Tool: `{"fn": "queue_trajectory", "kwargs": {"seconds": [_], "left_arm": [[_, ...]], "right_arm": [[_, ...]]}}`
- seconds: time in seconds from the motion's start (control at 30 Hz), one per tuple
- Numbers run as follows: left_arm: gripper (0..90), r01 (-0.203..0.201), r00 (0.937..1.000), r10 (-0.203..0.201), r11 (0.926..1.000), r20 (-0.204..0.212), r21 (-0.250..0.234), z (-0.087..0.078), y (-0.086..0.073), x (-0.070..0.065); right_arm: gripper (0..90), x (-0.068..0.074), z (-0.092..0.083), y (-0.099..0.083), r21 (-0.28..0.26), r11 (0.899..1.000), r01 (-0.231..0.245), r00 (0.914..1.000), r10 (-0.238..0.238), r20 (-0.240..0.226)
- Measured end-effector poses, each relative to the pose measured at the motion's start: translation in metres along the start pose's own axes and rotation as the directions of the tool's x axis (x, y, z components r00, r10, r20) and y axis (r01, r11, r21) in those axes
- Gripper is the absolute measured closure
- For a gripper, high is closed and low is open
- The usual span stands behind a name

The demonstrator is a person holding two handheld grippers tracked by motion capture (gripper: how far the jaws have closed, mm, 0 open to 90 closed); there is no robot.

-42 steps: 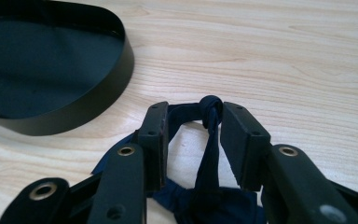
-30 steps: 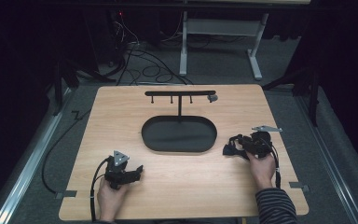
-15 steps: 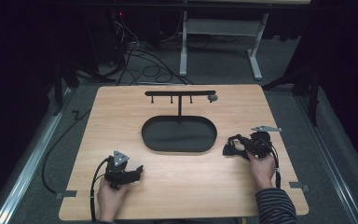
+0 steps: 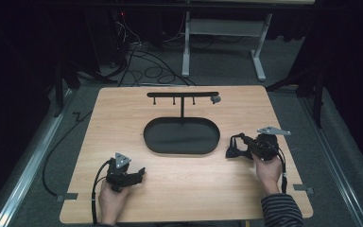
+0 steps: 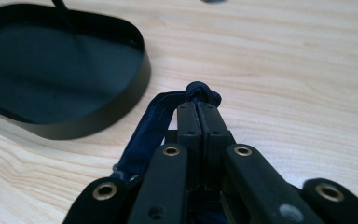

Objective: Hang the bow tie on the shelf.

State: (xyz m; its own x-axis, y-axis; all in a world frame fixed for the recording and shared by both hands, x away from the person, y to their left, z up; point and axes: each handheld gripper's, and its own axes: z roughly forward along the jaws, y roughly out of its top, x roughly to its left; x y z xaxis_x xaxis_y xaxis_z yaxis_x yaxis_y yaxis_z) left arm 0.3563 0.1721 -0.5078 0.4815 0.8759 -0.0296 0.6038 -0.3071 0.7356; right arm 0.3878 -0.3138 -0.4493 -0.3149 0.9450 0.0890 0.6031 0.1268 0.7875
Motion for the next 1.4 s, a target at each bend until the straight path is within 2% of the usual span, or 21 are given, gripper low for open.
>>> {"fn": "queue_trajectory", "kwargs": {"seconds": [0.27, 0.6, 1.4], "left_arm": [[21.0, -0.001, 1.0, 0.001, 1.0, -0.002, -0.001, 0.0, 0.0, 0.0], [20.9, -0.001, 1.0, 0.001, 1.0, -0.001, -0.001, 0.0, 0.0, 0.0], [21.0, -0.004, 1.0, 0.004, 1.0, -0.004, 0.0, 0.0, 0.0, -0.001]], "right_arm": [[90.0, 0.007, -0.013, 0.004, -0.037, 0.999, 0.016, 0.9997, -0.017, -0.02], [90.0, 0.013, -0.02, 0.009, -0.052, 0.997, 0.052, 0.9981, -0.053, -0.031], [90.0, 0.034, -0.032, 0.025, -0.106, 0.99, 0.091, 0.9909, -0.101, -0.089]]}}
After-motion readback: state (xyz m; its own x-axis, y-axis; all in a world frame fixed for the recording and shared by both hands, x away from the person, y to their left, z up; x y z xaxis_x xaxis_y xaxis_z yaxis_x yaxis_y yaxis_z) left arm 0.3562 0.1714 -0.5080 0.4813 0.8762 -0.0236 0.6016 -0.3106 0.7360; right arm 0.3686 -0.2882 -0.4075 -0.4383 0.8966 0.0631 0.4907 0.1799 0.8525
